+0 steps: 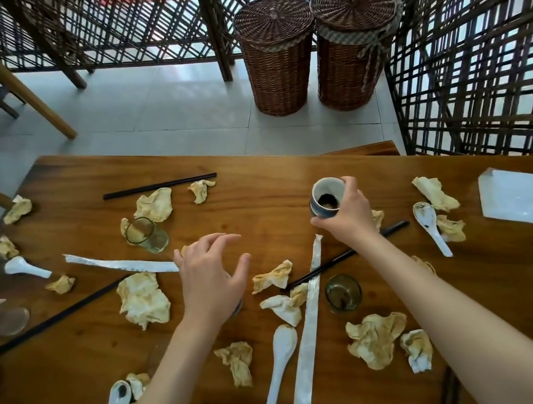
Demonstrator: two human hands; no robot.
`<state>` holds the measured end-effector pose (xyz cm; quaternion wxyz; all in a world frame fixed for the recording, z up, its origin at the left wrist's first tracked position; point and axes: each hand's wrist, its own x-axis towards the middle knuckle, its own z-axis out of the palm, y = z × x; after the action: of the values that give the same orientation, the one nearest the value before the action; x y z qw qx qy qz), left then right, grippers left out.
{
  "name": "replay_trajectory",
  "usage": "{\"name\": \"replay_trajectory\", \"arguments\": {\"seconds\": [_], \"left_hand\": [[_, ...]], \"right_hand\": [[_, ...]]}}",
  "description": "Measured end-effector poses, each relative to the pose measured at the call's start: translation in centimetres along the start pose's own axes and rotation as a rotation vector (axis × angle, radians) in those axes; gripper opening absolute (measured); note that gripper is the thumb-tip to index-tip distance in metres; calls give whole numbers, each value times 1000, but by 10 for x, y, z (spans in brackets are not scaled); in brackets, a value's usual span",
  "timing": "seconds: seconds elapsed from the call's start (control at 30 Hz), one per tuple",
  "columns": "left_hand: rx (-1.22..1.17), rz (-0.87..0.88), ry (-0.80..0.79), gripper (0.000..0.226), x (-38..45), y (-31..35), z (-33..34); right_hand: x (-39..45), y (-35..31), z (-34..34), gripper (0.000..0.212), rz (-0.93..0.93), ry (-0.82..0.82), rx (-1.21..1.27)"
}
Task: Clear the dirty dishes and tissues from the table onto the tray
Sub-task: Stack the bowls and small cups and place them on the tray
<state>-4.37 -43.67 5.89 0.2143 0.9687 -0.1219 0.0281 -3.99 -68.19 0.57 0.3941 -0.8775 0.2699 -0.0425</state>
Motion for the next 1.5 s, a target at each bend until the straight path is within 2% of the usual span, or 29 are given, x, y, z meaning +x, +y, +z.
{"name": "replay_trajectory", "arguments": {"seconds": [0.17,0.37,0.5,0.67,0.9,1.2,1.5], "left_hand": [[-15,-2,-11,30,0,2,2],[-1,-7,-15,32,0,-1,2],[10,-12,-10,32,-1,-5,2],[10,-11,-6,32,-1,-10,1],[-4,-17,-8,32,-5,-10,1],[-1,-17,1,34,-5,-21,1],[-5,-46,-60,62,-19,-34,-6]], "right_hand": [[3,1,2,78,12,48,18],[5,0,7,77,4,60,-3],[7,1,10,84,-6,64,-8],[11,1,9,78,-10,83,-23],[4,1,15,109,-27,87,39],[3,6,14,89,-103,124,-39],[-17,-5,0,87,-166,81,-23]]}}
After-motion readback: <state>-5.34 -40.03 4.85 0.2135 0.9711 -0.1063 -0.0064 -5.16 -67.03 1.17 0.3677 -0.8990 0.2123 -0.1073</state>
